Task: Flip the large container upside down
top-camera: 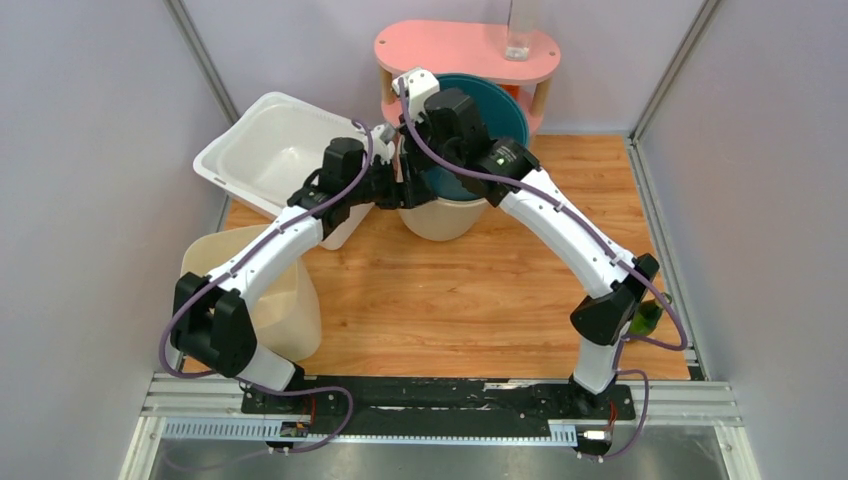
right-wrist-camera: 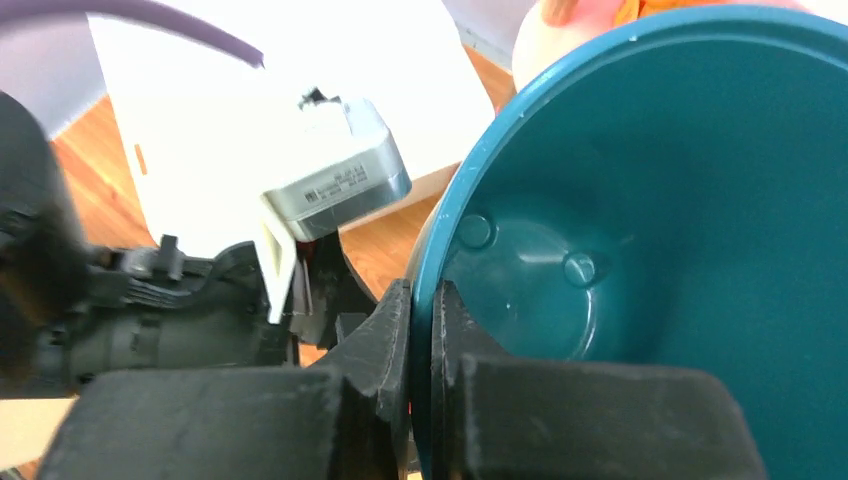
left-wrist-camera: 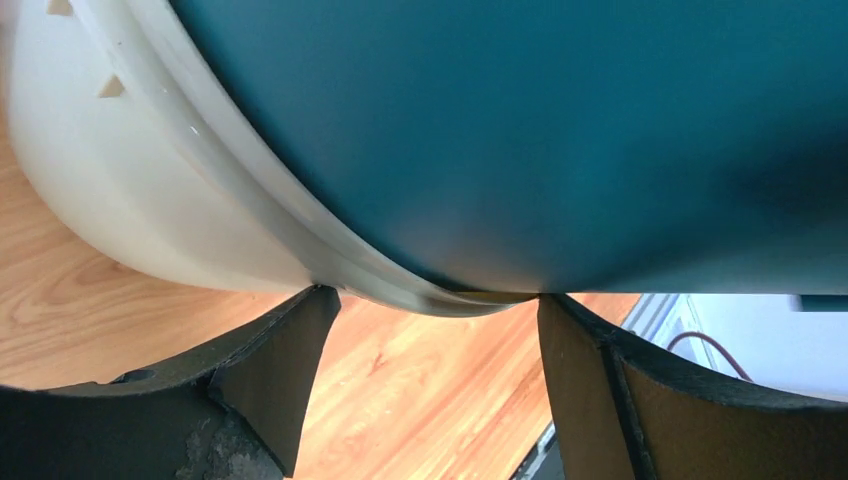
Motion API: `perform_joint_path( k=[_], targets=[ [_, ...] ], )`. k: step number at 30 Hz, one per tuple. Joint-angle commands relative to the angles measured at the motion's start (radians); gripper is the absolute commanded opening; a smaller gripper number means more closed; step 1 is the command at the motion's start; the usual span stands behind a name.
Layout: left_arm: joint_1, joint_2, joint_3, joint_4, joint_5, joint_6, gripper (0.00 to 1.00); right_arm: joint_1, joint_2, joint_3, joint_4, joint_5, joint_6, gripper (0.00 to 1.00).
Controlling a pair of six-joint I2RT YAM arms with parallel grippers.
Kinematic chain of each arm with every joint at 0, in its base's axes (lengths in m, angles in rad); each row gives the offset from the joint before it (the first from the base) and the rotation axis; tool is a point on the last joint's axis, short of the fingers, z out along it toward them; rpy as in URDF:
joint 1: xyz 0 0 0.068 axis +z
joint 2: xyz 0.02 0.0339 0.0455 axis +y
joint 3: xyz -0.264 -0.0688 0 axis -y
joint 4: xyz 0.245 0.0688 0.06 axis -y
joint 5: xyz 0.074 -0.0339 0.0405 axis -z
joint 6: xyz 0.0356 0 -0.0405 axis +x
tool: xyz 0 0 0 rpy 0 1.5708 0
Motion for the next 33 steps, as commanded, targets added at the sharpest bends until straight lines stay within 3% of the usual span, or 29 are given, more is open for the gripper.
perform_joint_path(
  k=[1,7,15,21,26,29,33],
  targets=[
    [0.001,0.114,-0.032,-0.023,-0.273,0.087,0.83,0.085,-0.123,0.152,0.310,-0.211,0.100,0.00],
    [0.001,0.083,-0.031,-0.052,-0.254,0.109,0.85,0.090,-0.182,0.131,0.282,-0.191,-0.066,0.00],
    [0.026,-0.057,-0.132,-0.008,-0.171,0.141,0.90,0.090,-0.239,0.224,0.294,-0.182,-0.283,0.00],
    [0.074,-0.145,-0.109,0.046,0.061,0.182,0.99,0.091,-0.299,0.214,0.313,-0.193,-0.352,0.00],
    [0.082,-0.247,-0.082,0.098,0.259,0.217,1.00,0.091,-0.363,0.134,0.371,-0.181,-0.409,0.00],
    [0.108,-0.269,-0.070,0.212,0.379,0.107,1.00,0.090,-0.373,0.134,0.373,-0.170,-0.423,0.00],
    [0.114,-0.270,-0.032,0.331,0.430,-0.011,1.00,0.090,-0.403,0.108,0.372,-0.131,-0.447,0.00]
  ],
)
